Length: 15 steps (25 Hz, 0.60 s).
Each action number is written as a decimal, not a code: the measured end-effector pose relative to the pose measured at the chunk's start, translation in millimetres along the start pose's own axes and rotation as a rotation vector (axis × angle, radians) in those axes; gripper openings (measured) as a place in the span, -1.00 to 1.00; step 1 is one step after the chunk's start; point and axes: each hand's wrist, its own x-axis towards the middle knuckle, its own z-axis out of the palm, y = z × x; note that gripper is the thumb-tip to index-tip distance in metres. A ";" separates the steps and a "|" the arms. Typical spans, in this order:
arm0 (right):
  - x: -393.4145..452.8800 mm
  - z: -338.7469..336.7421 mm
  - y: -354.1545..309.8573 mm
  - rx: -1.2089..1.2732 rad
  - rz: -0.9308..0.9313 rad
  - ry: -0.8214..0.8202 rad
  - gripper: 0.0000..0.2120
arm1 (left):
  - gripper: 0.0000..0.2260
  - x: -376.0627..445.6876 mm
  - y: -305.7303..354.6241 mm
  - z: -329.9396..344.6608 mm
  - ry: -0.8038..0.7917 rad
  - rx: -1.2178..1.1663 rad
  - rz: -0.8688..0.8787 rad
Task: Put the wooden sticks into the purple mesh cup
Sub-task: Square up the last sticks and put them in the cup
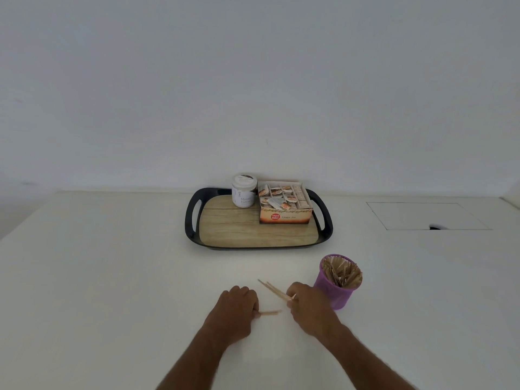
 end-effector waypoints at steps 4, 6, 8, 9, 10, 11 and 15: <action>-1.6 2.7 -1.3 -0.012 0.014 0.031 -0.90 | -0.89 -2.9 5.0 -2.5 -0.016 -0.004 0.002; -3.5 1.4 -1.4 0.008 0.039 0.060 -0.89 | -0.87 -3.6 5.3 -4.4 -0.028 -0.010 0.003; -5.5 1.0 -1.7 0.010 0.049 0.058 -0.88 | -0.87 -2.9 7.4 -8.3 -0.053 0.003 -0.006; -6.1 1.1 -1.2 0.026 0.060 0.055 -0.88 | -0.86 -1.7 9.2 -10.8 -0.072 0.023 -0.012; -6.7 0.9 -0.4 0.064 0.080 0.049 -0.88 | -0.85 -0.3 11.3 -12.5 -0.094 0.051 -0.014; -6.5 1.6 2.1 0.110 0.100 0.045 -0.88 | -0.81 1.0 13.4 -13.9 -0.115 0.079 -0.018; -13.9 -3.5 -0.3 0.334 0.098 0.015 -0.83 | -0.78 -0.6 21.2 -15.9 -0.150 0.156 -0.011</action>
